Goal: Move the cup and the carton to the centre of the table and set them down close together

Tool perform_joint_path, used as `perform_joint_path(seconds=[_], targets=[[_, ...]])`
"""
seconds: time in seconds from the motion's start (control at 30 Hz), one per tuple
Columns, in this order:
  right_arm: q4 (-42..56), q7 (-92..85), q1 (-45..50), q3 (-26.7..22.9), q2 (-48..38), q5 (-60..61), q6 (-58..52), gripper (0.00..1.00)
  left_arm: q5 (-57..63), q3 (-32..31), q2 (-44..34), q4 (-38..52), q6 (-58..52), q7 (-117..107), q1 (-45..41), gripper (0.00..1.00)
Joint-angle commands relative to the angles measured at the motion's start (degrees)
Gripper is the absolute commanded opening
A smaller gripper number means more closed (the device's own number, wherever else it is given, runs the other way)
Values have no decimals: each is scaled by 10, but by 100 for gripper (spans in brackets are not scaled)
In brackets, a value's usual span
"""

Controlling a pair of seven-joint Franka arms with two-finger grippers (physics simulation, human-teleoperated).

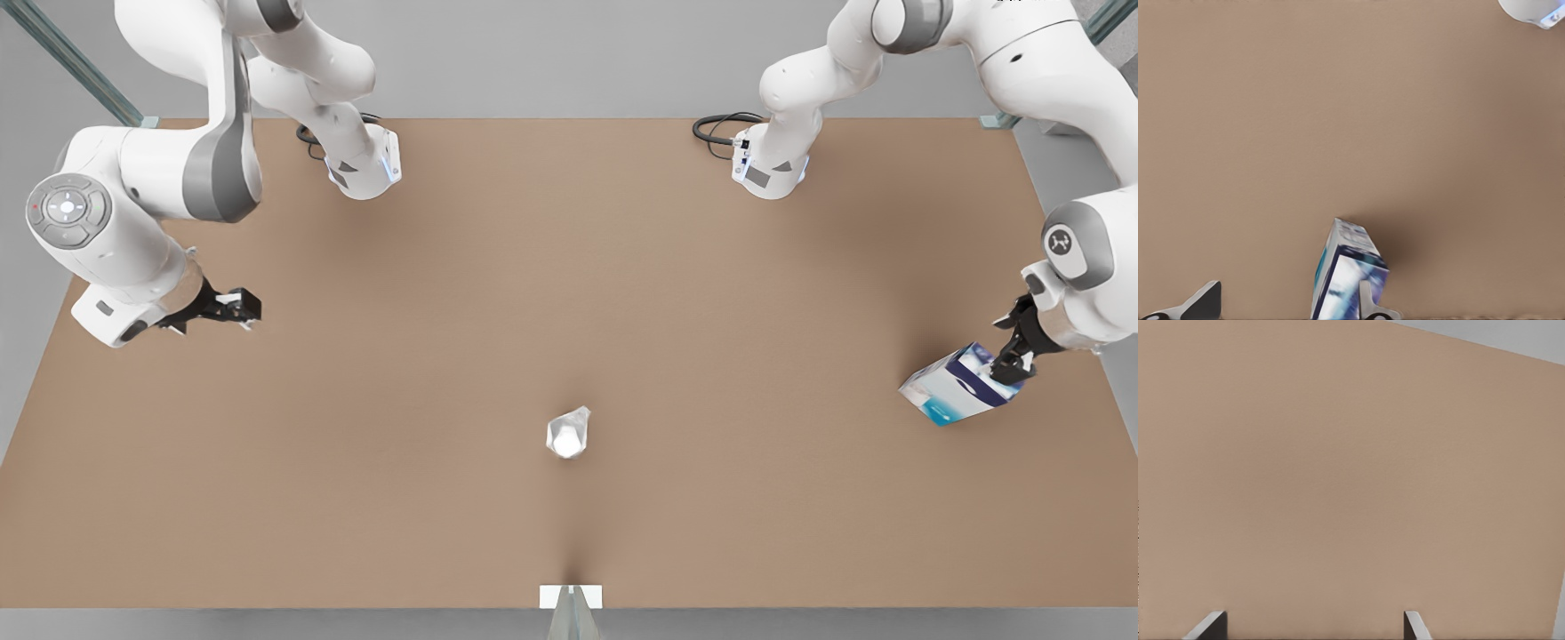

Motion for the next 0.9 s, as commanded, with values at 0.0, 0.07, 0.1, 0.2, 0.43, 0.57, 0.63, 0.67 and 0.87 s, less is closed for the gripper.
perform_joint_path(seconds=[0.0, 0.07, 0.1, 0.2, 0.43, 0.57, 0.63, 0.67, 0.87], targets=[[0, 1, -1, 1, 0, 0, 0, 100, 1, -7, -2, 0, 7, 20, 1, 100], [0, 1, -11, 1, -2, 2, -1, 100, 5, -8, -2, -11, 19, 57, 6, 100], [-1, 1, -18, 7, -3, 2, 1, 100, 5, -8, -3, -25, 29, 73, 21, 100], [-6, 5, -22, 18, 6, -2, 6, 100, 14, -8, -3, -53, 52, 83, 54, 100], [2, 4, -26, 18, 16, 0, 8, 100, 22, -9, 37, -60, 124, 103, 73, 100], [2, 4, -27, 17, 20, 5, 18, 100, 22, -9, 41, -63, 144, 167, 102, 100], [2, 4, -28, 17, 23, 16, 25, 100, 22, -9, 47, -71, 151, 167, 103, 100], [2, 4, -28, 17, 23, 16, 25, 100, 22, -9, 47, -78, 163, 168, 103, 100], [2, 4, -28, 17, 24, 16, 25, 100, 21, -19, 58, -79, 178, 167, 98, 100]])
